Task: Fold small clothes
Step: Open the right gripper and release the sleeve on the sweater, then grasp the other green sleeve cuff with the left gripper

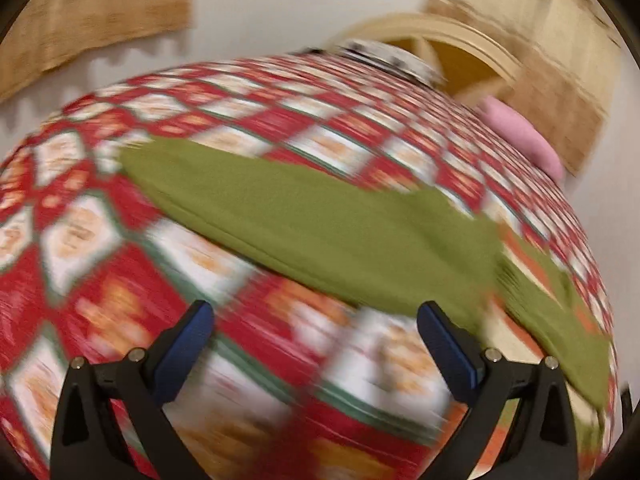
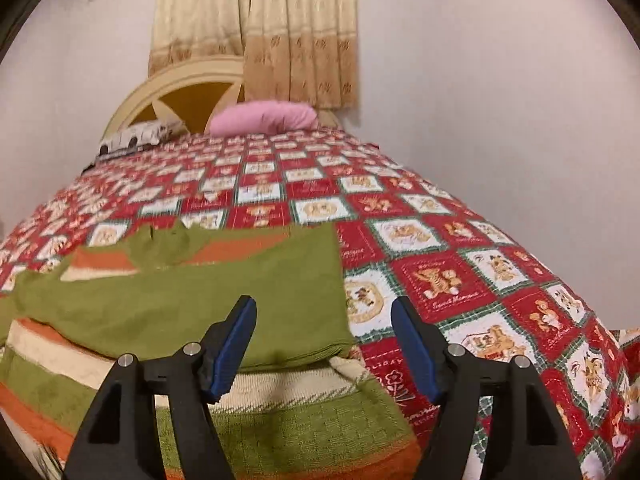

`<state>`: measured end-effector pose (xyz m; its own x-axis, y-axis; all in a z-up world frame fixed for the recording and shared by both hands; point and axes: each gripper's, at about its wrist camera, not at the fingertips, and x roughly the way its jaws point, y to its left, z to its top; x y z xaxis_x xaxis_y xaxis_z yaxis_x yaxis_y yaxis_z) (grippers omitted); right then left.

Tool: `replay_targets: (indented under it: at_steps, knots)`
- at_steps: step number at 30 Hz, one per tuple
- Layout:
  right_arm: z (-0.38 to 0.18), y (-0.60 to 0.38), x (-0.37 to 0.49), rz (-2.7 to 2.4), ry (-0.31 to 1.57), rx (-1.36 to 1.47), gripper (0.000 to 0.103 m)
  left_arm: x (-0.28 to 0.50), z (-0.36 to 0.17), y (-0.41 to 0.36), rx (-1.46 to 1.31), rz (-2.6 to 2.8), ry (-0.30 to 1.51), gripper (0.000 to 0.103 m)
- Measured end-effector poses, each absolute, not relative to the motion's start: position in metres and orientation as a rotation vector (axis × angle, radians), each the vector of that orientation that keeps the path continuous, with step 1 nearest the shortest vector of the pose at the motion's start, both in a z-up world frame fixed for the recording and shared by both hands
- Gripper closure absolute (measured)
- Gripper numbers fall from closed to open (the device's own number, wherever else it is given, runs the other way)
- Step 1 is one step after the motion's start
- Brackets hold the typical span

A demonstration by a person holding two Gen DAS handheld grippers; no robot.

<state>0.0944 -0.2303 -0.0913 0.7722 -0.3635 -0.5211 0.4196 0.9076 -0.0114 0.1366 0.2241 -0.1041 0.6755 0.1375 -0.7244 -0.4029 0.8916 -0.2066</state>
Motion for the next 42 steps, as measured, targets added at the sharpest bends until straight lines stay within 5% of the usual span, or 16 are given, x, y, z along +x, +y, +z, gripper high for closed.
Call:
replay_targets:
  at_steps: [6, 11, 16, 20, 26, 33, 42]
  knots:
    - [-0.097, -0.235, 0.106, -0.427, 0.601, 0.117, 0.033, 0.150, -0.101, 0.315, -0.458, 0.538, 0.739, 0.009]
    - [-0.101, -0.235, 0.104, -0.434, 0.614, 0.119, 0.033, 0.175, -0.123, 0.360, -0.630, 0.519, 0.786, 0.038]
    - [-0.103, -0.236, 0.106, -0.440, 0.632, 0.118, 0.033, 0.185, -0.128, 0.361, -0.643, 0.514, 0.752, 0.043]
    - [-0.106, -0.237, 0.109, -0.445, 0.651, 0.120, 0.033, 0.192, -0.132, 0.357, -0.596, 0.525, 0.745, 0.072]
    - [-0.107, -0.239, 0.109, -0.451, 0.656, 0.129, 0.033, 0.198, -0.130, 0.358, -0.554, 0.546, 0.746, 0.093]
    - [-0.108, -0.242, 0.108, -0.457, 0.656, 0.144, 0.033, 0.205, -0.099, 0.322, -0.450, 0.491, 0.686, 0.096]
    - [-0.108, -0.244, 0.108, -0.458, 0.656, 0.148, 0.033, 0.192, -0.031, 0.135, -0.166, 0.077, 0.541, 0.096]
